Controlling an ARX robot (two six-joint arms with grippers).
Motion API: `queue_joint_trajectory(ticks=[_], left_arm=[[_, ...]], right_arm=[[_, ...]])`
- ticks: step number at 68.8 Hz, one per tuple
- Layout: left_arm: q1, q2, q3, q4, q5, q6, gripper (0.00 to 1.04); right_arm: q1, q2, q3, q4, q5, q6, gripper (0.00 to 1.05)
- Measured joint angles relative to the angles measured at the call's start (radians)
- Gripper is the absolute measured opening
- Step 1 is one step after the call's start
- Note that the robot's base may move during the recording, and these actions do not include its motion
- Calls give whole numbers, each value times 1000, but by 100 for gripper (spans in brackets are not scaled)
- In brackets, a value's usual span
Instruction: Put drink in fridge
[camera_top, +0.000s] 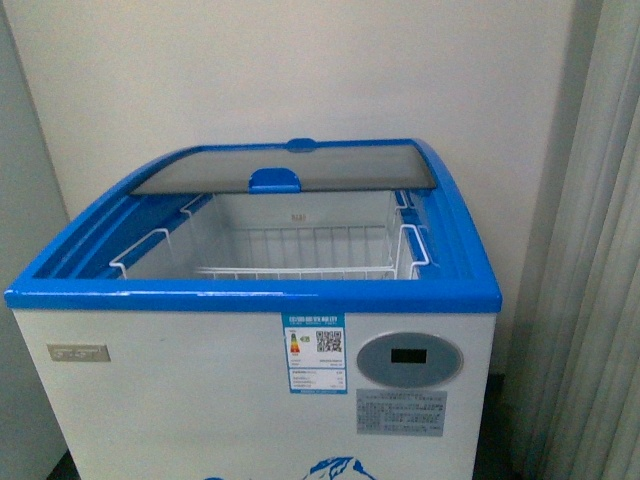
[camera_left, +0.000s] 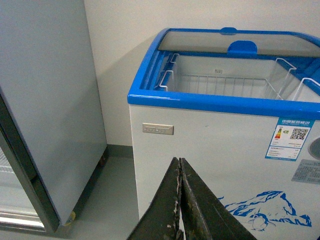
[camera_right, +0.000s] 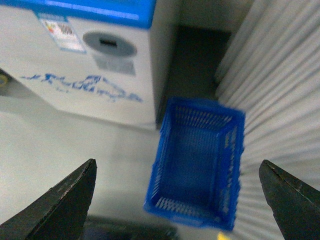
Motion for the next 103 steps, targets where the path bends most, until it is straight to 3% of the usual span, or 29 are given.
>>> queue_joint_trajectory(ticks=[4, 7, 13, 18, 23, 28, 33, 41, 103], left_arm=[[0, -1, 0, 0, 0, 0, 3], [0, -1, 0, -1, 0, 0, 3], [0, -2, 0, -2, -1, 0, 3], [0, -2, 0, -2, 0, 0, 3], [0, -2, 0, -2, 0, 0, 3], [0, -2, 0, -3, 0, 0, 3], [0, -2, 0, -3, 0, 0, 3], [0, -2, 0, -3, 0, 0, 3], [0, -2, 0, -3, -1, 0, 3]], right_arm=[[8, -87, -24, -92, 2, 89, 97], [24, -148, -40, -68, 29, 107, 96], [90, -316, -224, 346, 163, 43, 81], [82, -401, -373, 600, 140, 5, 67], [39, -454, -486, 718, 105, -14, 50], [6, -484, -546, 740, 64, -21, 38], [-99, -520, -597, 756, -60, -29, 24], [-146, -558, -660, 779, -75, -31, 3], [-151, -738, -898, 844, -79, -34, 3]])
